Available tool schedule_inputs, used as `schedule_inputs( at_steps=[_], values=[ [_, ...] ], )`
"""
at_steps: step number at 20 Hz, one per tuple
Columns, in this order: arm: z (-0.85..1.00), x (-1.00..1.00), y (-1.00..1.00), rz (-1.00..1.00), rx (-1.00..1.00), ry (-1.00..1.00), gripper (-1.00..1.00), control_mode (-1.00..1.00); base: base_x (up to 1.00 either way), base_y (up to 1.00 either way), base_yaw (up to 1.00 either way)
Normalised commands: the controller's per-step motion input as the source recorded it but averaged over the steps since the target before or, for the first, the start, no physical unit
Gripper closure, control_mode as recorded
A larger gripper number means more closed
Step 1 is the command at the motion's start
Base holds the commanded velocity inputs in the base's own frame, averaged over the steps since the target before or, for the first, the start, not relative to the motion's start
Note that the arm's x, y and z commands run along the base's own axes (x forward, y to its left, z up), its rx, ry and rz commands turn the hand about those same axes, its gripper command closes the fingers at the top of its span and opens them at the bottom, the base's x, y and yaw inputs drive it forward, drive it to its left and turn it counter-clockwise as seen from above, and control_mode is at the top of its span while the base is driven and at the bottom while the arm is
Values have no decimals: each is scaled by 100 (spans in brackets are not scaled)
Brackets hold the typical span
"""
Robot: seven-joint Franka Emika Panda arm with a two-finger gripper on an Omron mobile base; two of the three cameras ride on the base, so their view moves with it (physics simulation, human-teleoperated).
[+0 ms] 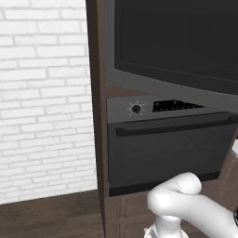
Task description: Open the microwave, place the bowl with waffle inside the microwave, then close the microwave door and turn it on.
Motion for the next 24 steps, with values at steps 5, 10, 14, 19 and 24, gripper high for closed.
schedule_inputs(
  at_steps=[5, 10, 14, 19, 24],
  values=[
    [-8, 72, 21, 8, 0, 0, -100, -100, 0, 0, 0],
    [-8, 14, 37, 6, 0, 0, -100, -100, 0, 0, 0],
    [-4, 0, 36, 10, 0, 0, -100, -100, 0, 0, 0],
    [0, -32, 73, 12, -1, 0, -100, -100, 0, 0, 0],
    [0, -52, 75, 17, -1, 0, -100, -100, 0, 0, 0]
  ],
)
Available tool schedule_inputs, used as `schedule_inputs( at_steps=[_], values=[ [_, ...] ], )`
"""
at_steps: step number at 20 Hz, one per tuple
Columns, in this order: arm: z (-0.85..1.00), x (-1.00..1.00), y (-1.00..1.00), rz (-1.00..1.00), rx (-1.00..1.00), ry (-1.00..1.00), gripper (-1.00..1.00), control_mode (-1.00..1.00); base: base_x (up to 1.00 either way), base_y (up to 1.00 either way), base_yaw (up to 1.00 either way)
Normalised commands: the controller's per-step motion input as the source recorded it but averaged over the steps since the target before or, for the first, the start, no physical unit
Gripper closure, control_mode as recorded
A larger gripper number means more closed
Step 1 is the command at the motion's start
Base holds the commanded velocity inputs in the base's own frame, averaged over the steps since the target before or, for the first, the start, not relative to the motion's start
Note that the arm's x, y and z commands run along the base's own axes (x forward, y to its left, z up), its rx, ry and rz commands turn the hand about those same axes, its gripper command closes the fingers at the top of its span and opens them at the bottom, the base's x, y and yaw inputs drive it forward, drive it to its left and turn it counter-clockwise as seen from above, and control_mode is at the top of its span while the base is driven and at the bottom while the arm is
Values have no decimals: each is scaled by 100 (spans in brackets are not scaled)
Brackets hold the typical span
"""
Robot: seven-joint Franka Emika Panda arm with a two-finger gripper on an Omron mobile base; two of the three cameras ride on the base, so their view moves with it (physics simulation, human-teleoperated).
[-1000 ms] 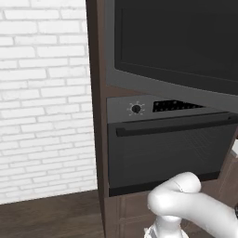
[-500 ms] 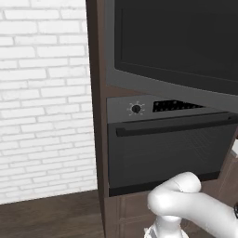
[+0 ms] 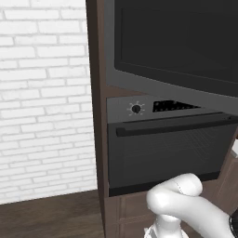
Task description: Open the microwave, place the bowl with waffle inside the microwave, then close the microwave door and turn it on.
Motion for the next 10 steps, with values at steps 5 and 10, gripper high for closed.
schedule_inputs(
  at_steps=[5, 10],
  values=[
    [0, -63, 77, 18, 0, 0, -100, -100, 0, 0, 0],
    [0, -66, 88, 18, 0, 0, -100, -100, 0, 0, 0]
  ],
)
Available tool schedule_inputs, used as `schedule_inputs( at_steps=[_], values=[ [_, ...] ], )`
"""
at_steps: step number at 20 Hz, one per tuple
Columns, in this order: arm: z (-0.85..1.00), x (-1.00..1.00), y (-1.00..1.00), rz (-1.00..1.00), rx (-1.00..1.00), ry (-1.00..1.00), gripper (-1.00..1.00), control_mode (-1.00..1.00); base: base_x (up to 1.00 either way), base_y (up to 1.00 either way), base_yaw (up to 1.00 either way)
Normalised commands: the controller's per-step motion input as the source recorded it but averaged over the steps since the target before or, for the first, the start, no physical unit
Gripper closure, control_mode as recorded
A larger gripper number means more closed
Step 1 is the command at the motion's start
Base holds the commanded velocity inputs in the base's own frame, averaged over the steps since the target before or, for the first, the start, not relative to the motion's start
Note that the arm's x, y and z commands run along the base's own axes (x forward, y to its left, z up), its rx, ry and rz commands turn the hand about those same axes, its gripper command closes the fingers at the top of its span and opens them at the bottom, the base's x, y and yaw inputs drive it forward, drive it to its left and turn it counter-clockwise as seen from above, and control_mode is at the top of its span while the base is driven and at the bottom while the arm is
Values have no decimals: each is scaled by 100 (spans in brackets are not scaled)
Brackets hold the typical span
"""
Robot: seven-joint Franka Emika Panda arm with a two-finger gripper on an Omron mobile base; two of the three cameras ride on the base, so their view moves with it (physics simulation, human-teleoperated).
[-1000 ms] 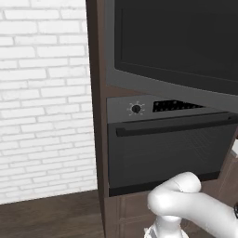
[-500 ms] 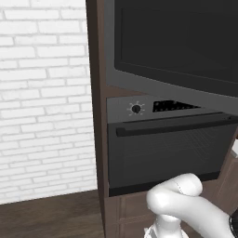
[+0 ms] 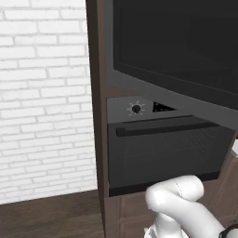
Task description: Open the microwave, place the bowl with waffle inside the microwave, then close the microwave door and turn it on.
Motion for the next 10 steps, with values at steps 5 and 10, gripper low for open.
schedule_inputs(
  at_steps=[5, 10],
  values=[
    [0, -59, 100, 9, -2, 0, -100, -100, 0, 0, 0],
    [0, -38, 100, 2, -4, 0, -100, -100, 0, 0, 0]
  ],
)
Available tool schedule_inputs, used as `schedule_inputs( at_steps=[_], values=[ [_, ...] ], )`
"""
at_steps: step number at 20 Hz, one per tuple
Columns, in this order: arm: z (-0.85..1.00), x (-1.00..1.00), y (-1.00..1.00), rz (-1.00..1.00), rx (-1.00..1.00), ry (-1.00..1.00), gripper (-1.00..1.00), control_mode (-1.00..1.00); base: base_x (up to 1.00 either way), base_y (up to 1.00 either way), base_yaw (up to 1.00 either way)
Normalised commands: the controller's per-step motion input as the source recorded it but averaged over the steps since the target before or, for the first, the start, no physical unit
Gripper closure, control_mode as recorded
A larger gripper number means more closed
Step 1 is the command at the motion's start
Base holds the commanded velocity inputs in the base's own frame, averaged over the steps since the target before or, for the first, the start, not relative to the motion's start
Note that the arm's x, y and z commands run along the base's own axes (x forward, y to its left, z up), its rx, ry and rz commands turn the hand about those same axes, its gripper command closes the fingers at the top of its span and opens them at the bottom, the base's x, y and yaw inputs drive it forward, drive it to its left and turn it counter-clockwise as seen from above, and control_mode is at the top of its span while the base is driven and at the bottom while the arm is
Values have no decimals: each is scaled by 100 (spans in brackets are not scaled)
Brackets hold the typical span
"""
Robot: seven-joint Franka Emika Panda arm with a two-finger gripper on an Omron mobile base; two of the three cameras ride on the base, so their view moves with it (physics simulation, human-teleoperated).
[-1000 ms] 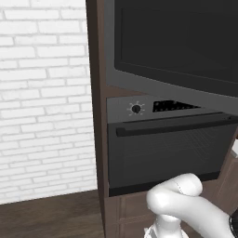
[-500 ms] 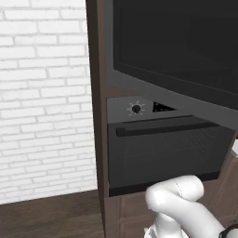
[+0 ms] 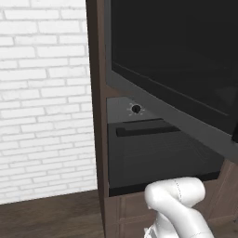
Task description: Open the microwave, place the bowl with waffle inside the microwave, then close the microwave door and turn it on.
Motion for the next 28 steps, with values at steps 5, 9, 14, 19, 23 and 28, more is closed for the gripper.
schedule_inputs(
  at_steps=[5, 9, 14, 19, 23, 28],
  values=[
    [7, -22, 100, 0, -5, 0, -100, -100, 0, 0, 0],
    [1, -5, 100, 0, -2, 0, -100, -100, 0, 0, 0],
    [0, 0, 76, 0, -1, 0, -100, -100, 0, 0, 0],
    [0, 0, 48, 0, 0, 0, -100, -100, 0, 0, 0],
    [0, 0, 25, 0, 0, 0, -100, -100, 0, 0, 0],
    [0, 0, 18, 0, 0, 0, -100, -100, 0, 0, 0]
  ],
)
